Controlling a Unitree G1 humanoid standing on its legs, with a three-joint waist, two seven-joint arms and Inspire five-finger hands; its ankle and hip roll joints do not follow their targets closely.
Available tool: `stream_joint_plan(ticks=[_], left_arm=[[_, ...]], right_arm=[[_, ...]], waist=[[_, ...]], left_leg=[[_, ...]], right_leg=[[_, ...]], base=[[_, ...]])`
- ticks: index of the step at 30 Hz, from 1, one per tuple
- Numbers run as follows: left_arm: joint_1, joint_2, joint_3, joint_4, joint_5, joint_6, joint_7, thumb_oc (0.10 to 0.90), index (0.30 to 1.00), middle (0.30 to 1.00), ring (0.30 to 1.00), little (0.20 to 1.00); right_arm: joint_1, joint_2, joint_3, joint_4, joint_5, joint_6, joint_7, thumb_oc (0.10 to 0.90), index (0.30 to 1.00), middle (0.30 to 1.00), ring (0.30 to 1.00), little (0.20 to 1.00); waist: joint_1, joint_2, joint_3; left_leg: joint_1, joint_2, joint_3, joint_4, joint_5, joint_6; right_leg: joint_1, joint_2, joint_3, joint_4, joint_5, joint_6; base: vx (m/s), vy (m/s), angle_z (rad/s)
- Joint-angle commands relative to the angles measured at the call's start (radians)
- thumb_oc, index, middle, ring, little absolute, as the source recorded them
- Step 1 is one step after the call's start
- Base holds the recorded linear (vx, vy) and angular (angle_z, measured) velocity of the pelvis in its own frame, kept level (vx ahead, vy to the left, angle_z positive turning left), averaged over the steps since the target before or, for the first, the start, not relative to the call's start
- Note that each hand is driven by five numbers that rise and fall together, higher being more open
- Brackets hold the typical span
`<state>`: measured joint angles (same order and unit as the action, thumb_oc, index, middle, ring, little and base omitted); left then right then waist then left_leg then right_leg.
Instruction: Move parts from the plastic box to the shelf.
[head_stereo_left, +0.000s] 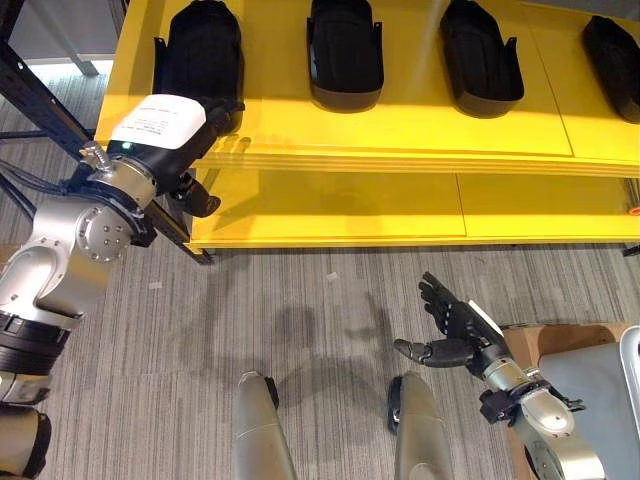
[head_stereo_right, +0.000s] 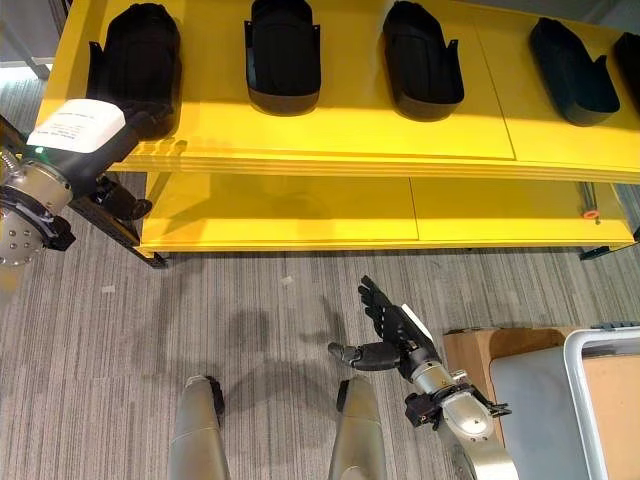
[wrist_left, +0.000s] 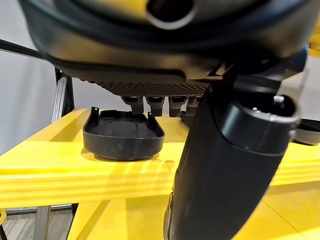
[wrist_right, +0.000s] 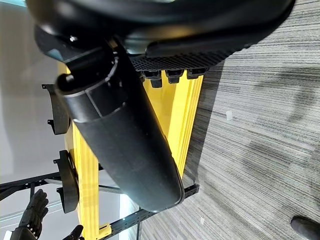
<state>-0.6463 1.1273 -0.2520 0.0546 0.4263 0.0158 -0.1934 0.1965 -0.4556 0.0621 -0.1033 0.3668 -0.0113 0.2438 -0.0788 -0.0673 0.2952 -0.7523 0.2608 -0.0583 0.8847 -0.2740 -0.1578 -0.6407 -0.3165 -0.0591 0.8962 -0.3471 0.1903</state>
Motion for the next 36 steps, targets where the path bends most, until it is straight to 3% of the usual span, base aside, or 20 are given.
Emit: stream_joint_plan(ticks=[1, 36], left_arm=[[-0.121, 0.049, 0.010, 0.015, -0.014, -0.004, 0.027, 0.900, 1.000, 1.000, 1.000, 1.000], [-0.281, -0.024, -0.148, 0.370, 0.041, 0.051, 0.033, 0.900, 1.000, 1.000, 1.000, 1.000]], right_arm=[[-0.003, -0.030, -0.056, -0.055, 0.055, -0.064, 0.017, 0.900, 1.000, 1.000, 1.000, 1.000], [-0.005, -0.045, -0.028, -0.039, 0.072, -0.068, 0.027, 0.900, 1.000, 1.000, 1.000, 1.000]], waist=[[0.000, 0.030, -0.084], [-0.021, 0.028, -0.075]], left_leg=[[0.019, 0.001, -0.018, -0.032, -0.012, 0.064], [0.011, 0.004, -0.012, -0.014, -0.015, 0.064]], right_leg=[[0.063, 0.018, 0.001, -0.039, -0.008, -0.081], [0.048, 0.018, 0.010, -0.027, -0.006, -0.078]], base=[[0.00, 0.000, 0.00], [0.00, 0.000, 0.00]])
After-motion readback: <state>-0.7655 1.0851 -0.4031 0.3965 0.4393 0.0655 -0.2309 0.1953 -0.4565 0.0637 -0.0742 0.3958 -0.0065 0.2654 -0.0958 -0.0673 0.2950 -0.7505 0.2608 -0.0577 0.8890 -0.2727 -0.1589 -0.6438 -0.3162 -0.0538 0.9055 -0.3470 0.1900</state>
